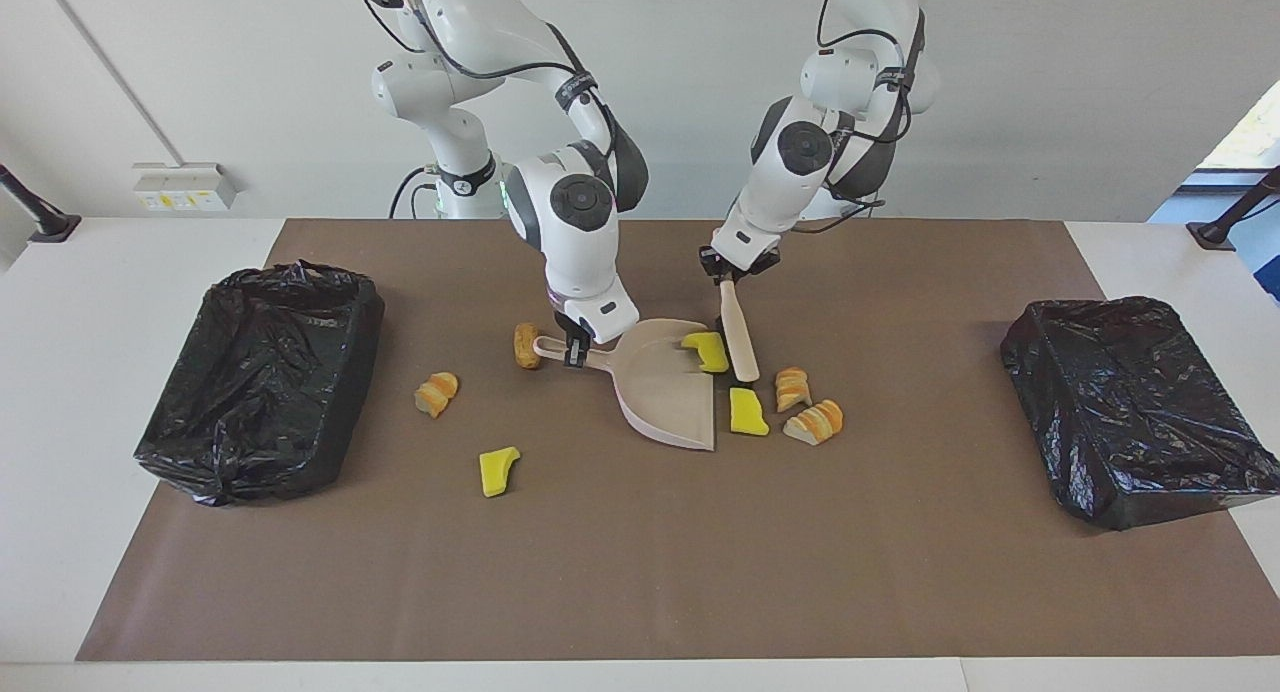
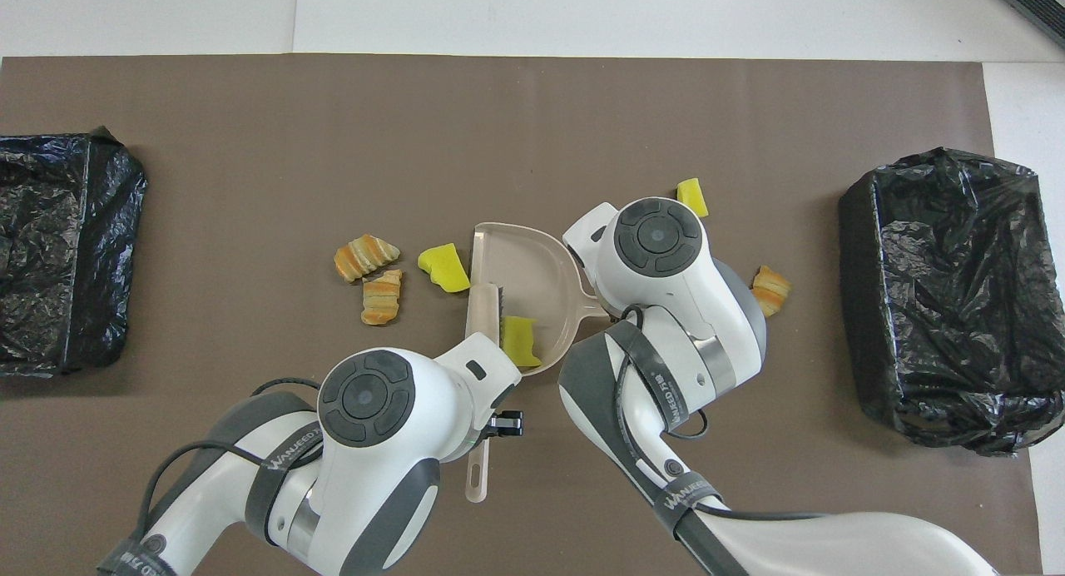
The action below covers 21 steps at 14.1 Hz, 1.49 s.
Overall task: Sweep and dump trash in bin
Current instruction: 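Brush the pieces into the dustpan with the left gripper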
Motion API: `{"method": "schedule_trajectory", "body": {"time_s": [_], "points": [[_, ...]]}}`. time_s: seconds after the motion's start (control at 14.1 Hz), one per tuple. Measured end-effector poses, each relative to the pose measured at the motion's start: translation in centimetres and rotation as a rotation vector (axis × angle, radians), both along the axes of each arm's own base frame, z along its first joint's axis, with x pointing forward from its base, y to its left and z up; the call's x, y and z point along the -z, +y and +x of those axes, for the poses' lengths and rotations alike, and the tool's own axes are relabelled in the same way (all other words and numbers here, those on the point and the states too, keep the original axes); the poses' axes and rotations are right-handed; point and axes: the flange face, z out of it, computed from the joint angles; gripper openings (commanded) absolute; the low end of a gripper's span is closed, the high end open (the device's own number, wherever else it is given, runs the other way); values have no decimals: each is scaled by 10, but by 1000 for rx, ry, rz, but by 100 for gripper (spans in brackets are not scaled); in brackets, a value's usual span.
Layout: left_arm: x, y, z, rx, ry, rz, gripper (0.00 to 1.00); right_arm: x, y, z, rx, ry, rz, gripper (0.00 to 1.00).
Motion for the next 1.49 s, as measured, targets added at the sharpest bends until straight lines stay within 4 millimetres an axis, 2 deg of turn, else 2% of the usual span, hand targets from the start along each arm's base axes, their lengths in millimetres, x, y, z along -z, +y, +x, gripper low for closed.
{"method": "schedule_trajectory", "body": {"time_s": [0.14,0.28,0.43,0.64,0.78,0.85,0.99,1.21,1.35,1.49], "points": [[-17,7,14,19,-25,3,0,0,0,0,0,0,0,0],[-20,40,42,45,-78,55,0,0,0,0,0,-1,0,0],[-18,89,74,71,-102,73,0,0,0,0,1,-2,1,0],[-4,180,119,128,-109,90,0,0,0,0,1,-2,1,0],[7,226,139,188,-111,127,0,0,0,0,1,-2,1,0],[14,241,146,199,-103,136,0,0,0,0,1,-2,1,0],[30,246,148,214,-74,145,0,0,0,0,2,-2,1,0],[55,228,142,210,-25,157,0,0,0,0,3,-3,2,0],[60,199,134,183,-13,170,0,0,0,0,3,-3,2,0],[60,159,118,143,-7,183,0,0,0,0,2,-3,2,0]]}}
